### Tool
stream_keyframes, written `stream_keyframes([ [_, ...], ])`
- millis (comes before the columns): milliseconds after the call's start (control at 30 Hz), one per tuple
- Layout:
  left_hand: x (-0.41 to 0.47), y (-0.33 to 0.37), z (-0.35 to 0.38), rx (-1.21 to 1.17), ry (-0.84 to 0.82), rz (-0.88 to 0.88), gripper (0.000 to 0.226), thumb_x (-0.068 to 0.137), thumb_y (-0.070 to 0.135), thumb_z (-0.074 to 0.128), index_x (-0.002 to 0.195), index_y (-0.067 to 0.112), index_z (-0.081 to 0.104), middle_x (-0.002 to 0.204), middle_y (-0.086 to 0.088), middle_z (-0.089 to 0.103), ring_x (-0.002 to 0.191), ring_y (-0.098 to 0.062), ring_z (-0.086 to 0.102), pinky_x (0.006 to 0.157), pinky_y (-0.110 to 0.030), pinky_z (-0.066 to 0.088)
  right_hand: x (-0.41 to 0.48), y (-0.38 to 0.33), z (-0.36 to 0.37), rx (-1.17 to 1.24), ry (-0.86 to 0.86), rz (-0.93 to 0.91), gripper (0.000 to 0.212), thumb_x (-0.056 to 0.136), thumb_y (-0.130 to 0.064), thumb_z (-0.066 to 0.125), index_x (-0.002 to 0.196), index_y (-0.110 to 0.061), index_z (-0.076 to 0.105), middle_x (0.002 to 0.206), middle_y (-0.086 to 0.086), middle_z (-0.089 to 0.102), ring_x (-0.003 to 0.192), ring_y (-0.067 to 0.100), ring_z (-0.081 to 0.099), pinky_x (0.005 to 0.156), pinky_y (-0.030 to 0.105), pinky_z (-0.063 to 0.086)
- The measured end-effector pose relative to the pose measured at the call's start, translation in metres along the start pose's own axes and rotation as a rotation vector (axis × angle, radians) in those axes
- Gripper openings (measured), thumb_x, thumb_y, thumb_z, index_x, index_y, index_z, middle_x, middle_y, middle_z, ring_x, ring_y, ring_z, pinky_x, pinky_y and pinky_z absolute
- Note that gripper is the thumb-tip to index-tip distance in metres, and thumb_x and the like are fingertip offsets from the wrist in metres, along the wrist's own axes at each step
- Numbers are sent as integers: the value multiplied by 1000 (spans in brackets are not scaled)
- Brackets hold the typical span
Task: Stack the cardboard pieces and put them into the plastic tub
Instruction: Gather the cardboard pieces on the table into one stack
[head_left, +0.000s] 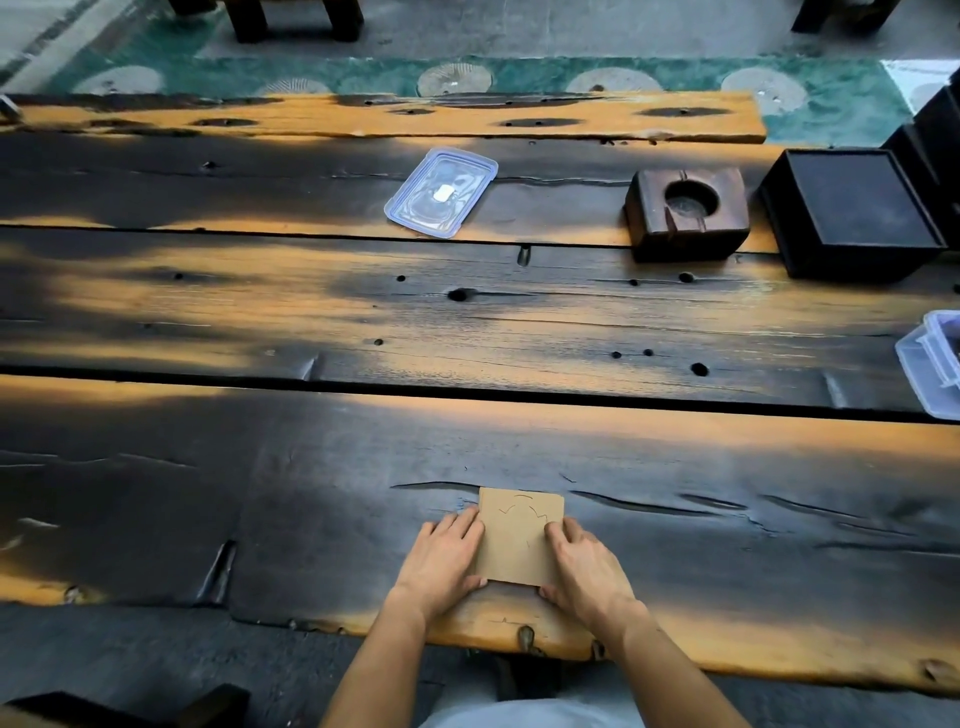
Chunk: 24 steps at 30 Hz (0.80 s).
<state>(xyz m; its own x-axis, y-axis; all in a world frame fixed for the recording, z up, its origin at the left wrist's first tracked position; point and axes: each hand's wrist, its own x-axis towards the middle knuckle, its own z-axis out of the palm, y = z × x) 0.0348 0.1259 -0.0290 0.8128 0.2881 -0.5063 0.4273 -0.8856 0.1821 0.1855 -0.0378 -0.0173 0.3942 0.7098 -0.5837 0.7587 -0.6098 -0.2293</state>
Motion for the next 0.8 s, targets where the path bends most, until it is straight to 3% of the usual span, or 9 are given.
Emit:
stream_keyframes([
  [233,-1,8,11,-18,-33,-63,69,93,43,68,148,16,35,175,-3,5,156,-27,20,120,-48,27,2,-1,1,18,0,-10,59,85,-6,65,137,-15,37,145,12,37,123,33,47,97,41,49],
  [367,3,7,12,21,-26,-59,64,94,34,67,146,14,35,174,-7,10,151,-31,25,117,-46,30,6,2,1,16,10,-19,67,83,6,62,140,-17,34,146,11,36,125,33,42,98,42,48],
  [533,7,4,8,17,-57,-60,65,94,32,65,148,13,33,173,-8,13,145,-34,32,115,-47,30,13,5,0,38,-27,-4,69,81,0,65,139,-20,34,138,9,39,123,31,42,98,41,49],
  [700,6,4,6,-46,-51,-75,67,92,31,65,148,14,32,173,-6,11,142,-34,34,112,-45,35,13,2,4,74,8,16,75,80,-11,73,141,-24,32,144,6,36,126,29,40,100,39,50],
  [800,1,9,9,-209,-20,-150,71,85,51,71,138,18,38,169,2,9,139,-30,35,109,-45,41,8,-3,7,164,5,61,82,77,-31,81,143,-26,32,159,6,25,137,29,35,108,39,46],
])
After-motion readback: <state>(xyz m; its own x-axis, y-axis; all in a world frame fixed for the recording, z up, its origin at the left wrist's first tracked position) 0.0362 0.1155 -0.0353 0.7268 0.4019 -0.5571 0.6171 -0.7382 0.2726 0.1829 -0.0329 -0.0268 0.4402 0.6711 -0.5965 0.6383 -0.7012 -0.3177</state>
